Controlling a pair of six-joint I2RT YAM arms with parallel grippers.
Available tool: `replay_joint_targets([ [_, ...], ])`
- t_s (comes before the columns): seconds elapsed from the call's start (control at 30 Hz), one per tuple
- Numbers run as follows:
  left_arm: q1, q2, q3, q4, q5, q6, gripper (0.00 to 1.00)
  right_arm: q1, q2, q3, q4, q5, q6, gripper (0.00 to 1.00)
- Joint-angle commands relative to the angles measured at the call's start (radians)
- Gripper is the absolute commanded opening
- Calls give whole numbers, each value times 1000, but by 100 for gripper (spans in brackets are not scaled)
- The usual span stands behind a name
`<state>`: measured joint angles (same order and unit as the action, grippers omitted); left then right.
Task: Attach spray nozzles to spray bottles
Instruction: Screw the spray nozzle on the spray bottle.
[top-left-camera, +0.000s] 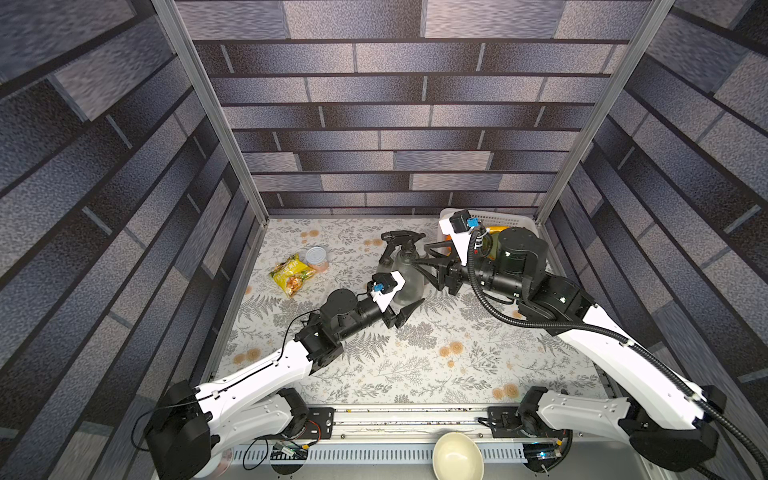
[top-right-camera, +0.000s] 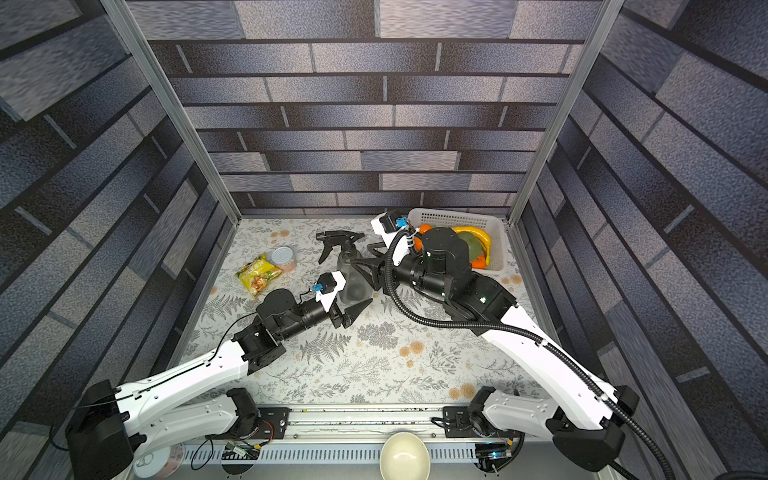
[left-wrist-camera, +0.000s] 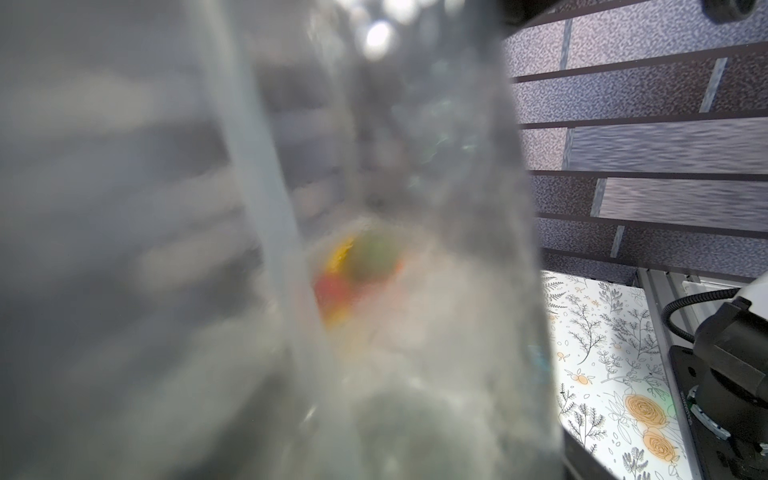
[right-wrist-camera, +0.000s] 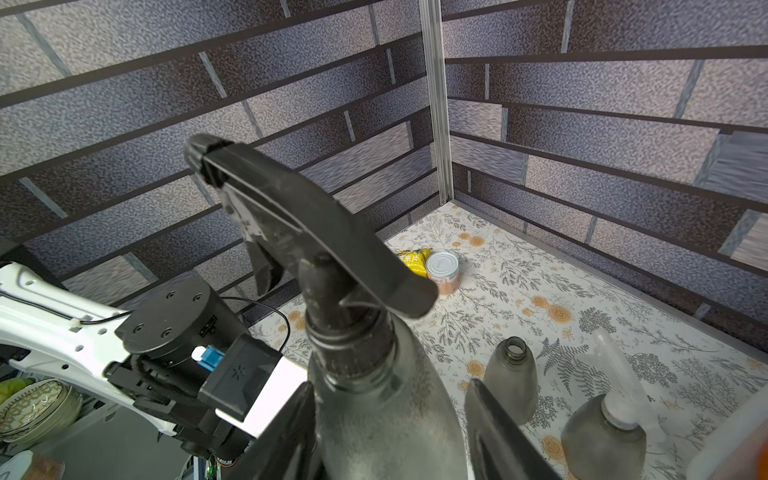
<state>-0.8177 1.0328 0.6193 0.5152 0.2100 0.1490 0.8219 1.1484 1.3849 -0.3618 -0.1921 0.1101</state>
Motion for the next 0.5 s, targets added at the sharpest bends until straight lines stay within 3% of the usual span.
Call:
replay_joint_targets([
  [0.0, -6, -18, 2, 22, 19, 1, 76, -7, 7, 21, 30, 36, -9, 58],
  [0.47, -15, -7, 10, 15, 14, 20, 76, -8, 80, 19, 80, 28, 54, 56],
])
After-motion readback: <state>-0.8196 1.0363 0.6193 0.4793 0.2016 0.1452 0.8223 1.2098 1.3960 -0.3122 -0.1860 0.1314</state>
